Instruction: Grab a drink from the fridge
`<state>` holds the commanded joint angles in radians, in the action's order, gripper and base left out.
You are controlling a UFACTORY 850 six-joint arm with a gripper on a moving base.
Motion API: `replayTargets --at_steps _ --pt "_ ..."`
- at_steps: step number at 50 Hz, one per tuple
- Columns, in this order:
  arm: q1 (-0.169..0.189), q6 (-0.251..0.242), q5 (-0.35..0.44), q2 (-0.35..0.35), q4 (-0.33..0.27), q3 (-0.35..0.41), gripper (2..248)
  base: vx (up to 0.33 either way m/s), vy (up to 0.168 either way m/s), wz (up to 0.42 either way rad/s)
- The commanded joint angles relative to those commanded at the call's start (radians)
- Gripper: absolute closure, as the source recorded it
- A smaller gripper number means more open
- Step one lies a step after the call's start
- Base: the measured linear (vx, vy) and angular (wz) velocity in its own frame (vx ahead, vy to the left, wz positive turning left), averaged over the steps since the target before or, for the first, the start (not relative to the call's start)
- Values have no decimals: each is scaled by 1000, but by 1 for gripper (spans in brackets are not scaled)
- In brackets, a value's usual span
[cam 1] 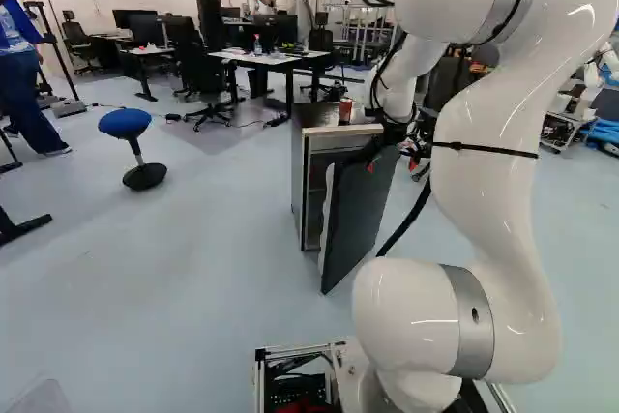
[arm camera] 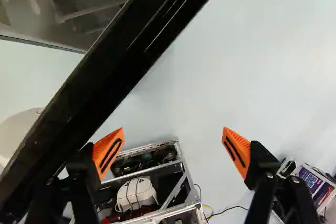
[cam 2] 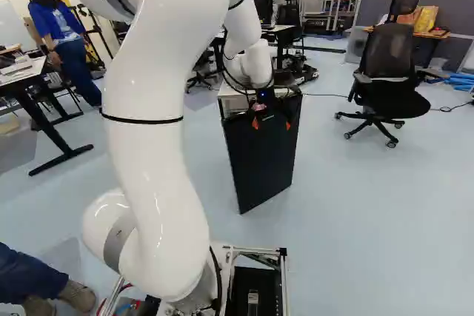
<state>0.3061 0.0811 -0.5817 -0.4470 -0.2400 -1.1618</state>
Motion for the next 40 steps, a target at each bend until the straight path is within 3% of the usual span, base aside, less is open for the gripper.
replayTargets --at_steps 40 --pt "-72 0 117 12 0 17 3 0 0 0"
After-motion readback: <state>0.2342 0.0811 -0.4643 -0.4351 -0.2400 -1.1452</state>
